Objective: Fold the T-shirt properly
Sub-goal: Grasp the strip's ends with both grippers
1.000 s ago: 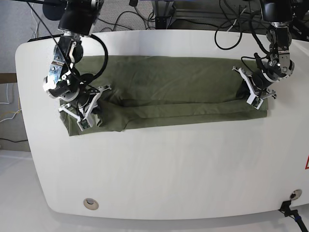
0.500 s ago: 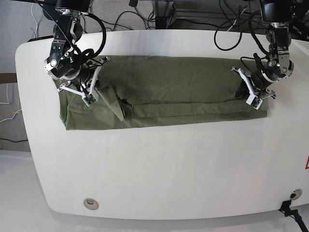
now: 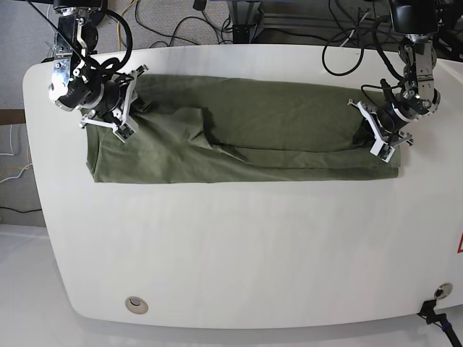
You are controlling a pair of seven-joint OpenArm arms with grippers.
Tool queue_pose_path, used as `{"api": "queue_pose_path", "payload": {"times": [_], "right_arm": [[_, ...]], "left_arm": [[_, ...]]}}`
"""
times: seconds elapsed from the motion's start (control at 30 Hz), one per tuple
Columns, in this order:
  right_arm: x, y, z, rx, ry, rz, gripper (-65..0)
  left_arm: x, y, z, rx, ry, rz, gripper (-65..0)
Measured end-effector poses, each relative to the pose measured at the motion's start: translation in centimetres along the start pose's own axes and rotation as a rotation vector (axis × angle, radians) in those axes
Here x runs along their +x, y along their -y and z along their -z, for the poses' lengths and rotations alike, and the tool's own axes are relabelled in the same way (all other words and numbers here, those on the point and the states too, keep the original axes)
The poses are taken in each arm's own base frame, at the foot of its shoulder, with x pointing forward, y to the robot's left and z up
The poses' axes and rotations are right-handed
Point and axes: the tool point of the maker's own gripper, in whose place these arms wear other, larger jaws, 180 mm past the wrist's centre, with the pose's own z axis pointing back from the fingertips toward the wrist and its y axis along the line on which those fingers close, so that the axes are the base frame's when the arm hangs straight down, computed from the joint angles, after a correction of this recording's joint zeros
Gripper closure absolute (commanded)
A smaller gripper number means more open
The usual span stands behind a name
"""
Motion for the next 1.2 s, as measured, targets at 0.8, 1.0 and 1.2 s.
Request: {"api": "queue_pose_path", "payload": {"times": [0.8,1.0,1.2], "right_arm": [[8.9,1.6,1.9,-0.084,0.210,0.050,0.0],[6.6,0.1,3.8,-0.056,0.199,0.091,0.0],[4.8,0.2,6.1,0.019,0.254,0.176,0.0]], "left_arm": [[3.3,-2.5,-2.4,0.094,0.065,0.062,0.0],[2.7,-3.9,-3.6,0.140,0.081,0.014,-27.9],[0.7,-6.8,-5.5,0.201,0.022,-0.131,-43.9]]}}
